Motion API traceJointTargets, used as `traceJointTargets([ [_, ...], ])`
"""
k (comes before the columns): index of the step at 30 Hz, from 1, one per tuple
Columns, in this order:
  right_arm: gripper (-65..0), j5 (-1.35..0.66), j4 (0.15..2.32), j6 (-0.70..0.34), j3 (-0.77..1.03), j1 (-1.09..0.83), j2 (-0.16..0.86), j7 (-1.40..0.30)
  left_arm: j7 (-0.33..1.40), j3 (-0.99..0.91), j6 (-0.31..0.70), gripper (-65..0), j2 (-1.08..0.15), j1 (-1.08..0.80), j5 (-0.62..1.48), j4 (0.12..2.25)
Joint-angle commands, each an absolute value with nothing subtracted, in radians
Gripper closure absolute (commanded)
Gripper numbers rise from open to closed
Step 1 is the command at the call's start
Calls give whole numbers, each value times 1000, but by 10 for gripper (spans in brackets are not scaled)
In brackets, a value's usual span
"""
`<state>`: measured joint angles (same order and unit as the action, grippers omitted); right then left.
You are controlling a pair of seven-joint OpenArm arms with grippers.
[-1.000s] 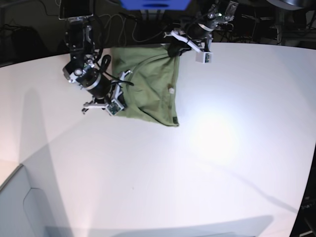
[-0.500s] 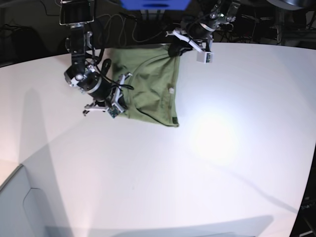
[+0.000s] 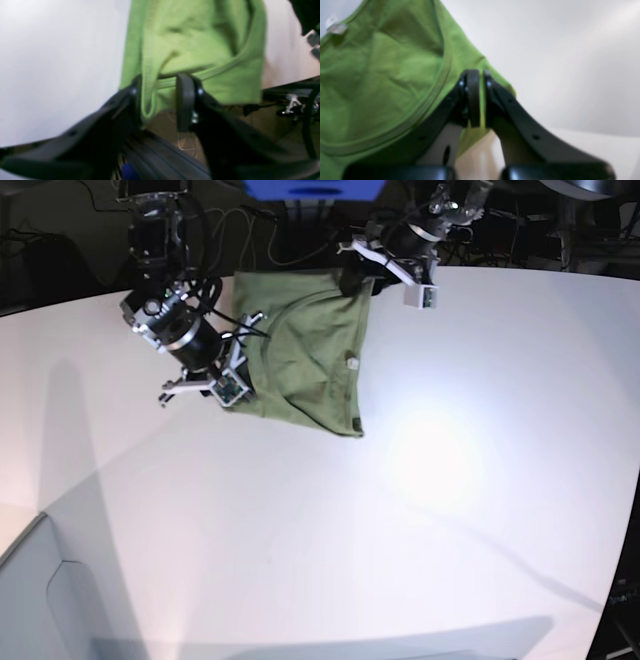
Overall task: Fold the T-shirt properly
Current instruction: 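Grasp the opposite bundle edge with the right gripper, then pull the held edge with the left gripper across toward the right gripper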
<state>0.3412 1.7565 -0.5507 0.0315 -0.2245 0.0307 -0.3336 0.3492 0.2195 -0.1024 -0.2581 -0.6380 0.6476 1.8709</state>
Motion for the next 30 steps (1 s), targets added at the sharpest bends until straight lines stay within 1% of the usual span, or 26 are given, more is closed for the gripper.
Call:
traceJointTargets([
  [1, 0, 329, 1790, -561, 33, -226, 33, -305, 337, 220, -96, -242, -260, -644, 653, 1903],
  [3, 0, 329, 1824, -561, 33, -243, 33, -311, 337, 220, -96, -279, -263, -647, 653, 1925],
  [6, 0, 329, 1871, -561, 33, -269, 35, -311, 337, 220, -96, -311, -300, -667, 653, 1974],
  [10, 0, 331, 1933, -561, 33, -308, 36, -312, 332, 202, -96, -324, -331, -664, 653, 2026],
  [13, 0, 334, 1956, -561, 33, -326, 36, -314, 335, 150, -96, -342, -326, -664, 653, 2029],
  [15, -1, 334, 1966, -561, 35, -337, 38, -314, 335, 120, -96, -343, -323, -657, 653, 2022],
  [19, -1, 334, 1966, -561, 50, -352, 47, -314, 337, 107, -90, -344, -323, -565, 653, 1988],
  [21, -6, 334, 1966, -561, 50, -355, 50, -317, 337, 134, -88, -345, -323, -499, 654, 1942],
  [22, -20, 334, 1966, -561, 50, -363, 50, -328, 337, 151, -88, -345, -323, -470, 654, 1922],
  [24, -80, 334, 1966, -561, 50, -364, 50, -357, 337, 188, -90, -345, -323, -415, 654, 1874],
  [29, -269, 334, 1966, -561, 50, -372, 51, -375, 337, 266, -91, -345, -323, -338, 654, 1784],
  [30, -295, 334, 1966, -561, 50, -372, 51, -375, 337, 272, -93, -345, -323, -334, 654, 1776],
])
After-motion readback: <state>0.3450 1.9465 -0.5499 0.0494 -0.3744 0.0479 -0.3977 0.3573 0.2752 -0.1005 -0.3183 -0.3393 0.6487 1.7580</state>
